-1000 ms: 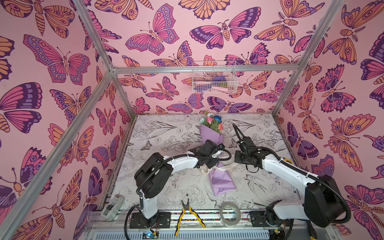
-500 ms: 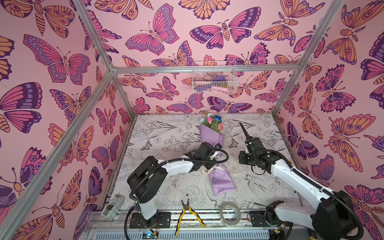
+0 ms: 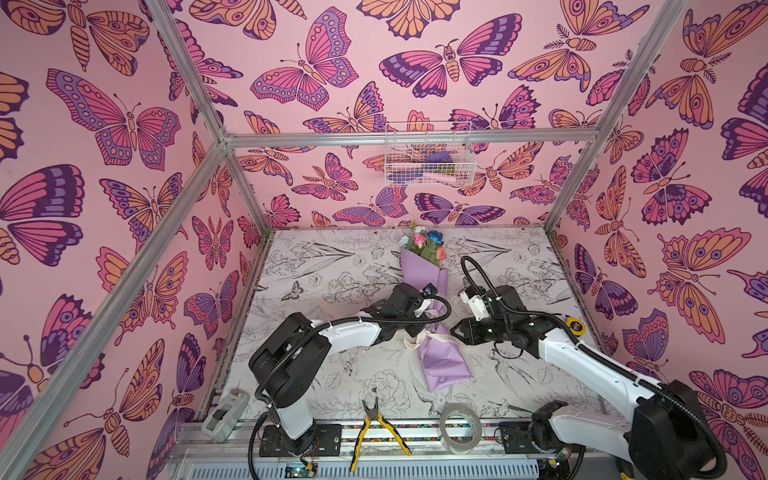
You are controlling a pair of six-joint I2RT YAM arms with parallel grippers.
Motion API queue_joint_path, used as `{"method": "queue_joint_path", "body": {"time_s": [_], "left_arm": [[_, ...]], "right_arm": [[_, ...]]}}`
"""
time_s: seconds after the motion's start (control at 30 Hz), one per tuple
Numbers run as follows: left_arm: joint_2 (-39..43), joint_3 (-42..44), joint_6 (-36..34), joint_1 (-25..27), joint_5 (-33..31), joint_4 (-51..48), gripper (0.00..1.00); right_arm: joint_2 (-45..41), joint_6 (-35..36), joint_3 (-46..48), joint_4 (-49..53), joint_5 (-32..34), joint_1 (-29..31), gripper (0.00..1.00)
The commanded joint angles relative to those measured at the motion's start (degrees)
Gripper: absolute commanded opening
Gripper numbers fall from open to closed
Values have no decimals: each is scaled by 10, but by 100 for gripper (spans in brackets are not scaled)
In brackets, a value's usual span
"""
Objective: Tie the bouquet of fake flowers
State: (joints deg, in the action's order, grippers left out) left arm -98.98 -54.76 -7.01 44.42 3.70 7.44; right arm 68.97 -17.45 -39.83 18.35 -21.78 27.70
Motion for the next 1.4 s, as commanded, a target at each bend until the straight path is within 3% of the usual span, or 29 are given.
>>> {"method": "queue_joint_path", "body": {"time_s": [0.0,0.27,0.6,1.0,1.37], "left_arm": [[17,12,5,-7,14,10,0],[19,17,5,-9,21,10,0],[15,15,14,-9,41,11,0],[8,13,30,-9,65,26,0],[14,21,43,-9,72,41,0]], "right_arm": [[19,35,-7,-4,-8,25,44],[50,34,-12,5,59,46,45],[87,34,-17,-21,43,48,45],[110,23,-37,-41,37,51,15],[97,5,-65,-34,33,51,13]]}}
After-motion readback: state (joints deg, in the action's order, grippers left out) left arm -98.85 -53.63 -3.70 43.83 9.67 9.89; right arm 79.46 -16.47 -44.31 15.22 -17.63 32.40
